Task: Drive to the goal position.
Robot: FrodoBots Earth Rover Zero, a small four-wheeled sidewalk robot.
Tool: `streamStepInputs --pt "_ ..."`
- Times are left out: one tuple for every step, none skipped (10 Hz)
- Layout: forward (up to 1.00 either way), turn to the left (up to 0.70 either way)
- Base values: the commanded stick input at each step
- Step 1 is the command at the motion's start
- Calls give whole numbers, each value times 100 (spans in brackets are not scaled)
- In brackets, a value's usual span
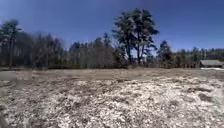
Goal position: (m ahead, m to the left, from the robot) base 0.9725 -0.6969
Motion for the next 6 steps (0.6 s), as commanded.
streamStepInputs --pt "70 -35" --pt "70 -35" --pt "70 -35" --pt "70 -35" --pt "70 -35" --pt "70 -35"
